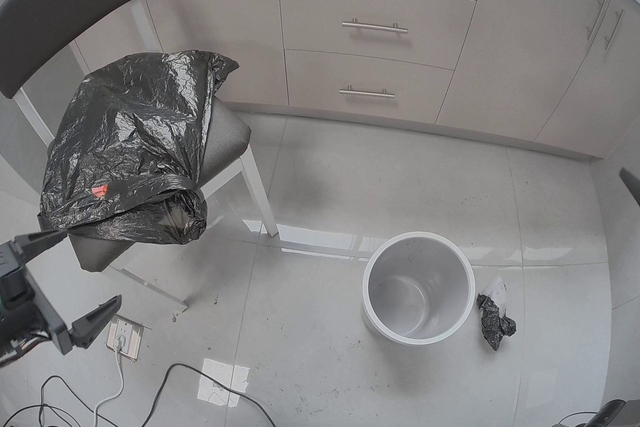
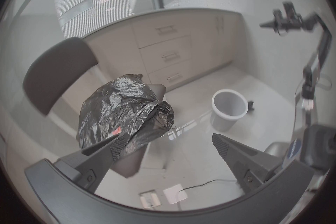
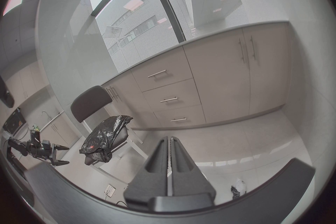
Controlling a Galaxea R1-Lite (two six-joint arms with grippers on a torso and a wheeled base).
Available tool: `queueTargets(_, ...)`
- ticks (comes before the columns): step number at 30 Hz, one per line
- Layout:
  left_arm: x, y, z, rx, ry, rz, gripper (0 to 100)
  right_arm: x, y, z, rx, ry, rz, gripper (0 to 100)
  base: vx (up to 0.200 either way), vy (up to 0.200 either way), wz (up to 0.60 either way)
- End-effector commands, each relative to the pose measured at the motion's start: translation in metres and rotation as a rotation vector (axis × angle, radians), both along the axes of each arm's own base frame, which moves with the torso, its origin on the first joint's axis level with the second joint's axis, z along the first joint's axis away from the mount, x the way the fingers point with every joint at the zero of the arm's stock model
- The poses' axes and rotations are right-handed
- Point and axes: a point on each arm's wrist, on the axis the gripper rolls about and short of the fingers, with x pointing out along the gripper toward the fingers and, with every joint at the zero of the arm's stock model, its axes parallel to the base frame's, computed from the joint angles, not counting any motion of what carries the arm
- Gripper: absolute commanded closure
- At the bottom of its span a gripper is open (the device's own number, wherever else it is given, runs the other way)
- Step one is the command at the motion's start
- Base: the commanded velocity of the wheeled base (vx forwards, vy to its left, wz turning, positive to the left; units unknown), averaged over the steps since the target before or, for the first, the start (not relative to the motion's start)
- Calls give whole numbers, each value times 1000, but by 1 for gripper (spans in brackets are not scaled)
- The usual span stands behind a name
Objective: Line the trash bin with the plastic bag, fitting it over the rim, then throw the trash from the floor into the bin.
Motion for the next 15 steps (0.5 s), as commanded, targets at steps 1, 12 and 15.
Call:
queueTargets(1,116,-31,-12,384,2,-128,0,75,34,-40,22,192,68,100,0,0,0)
queueTargets(12,171,-45,-2,526,-98,-84,0,76,34,-40,26,194,70,100,0,0,0)
queueTargets(15,174,-46,2,530,-113,-58,0,75,34,-39,27,191,70,100,0,0,0)
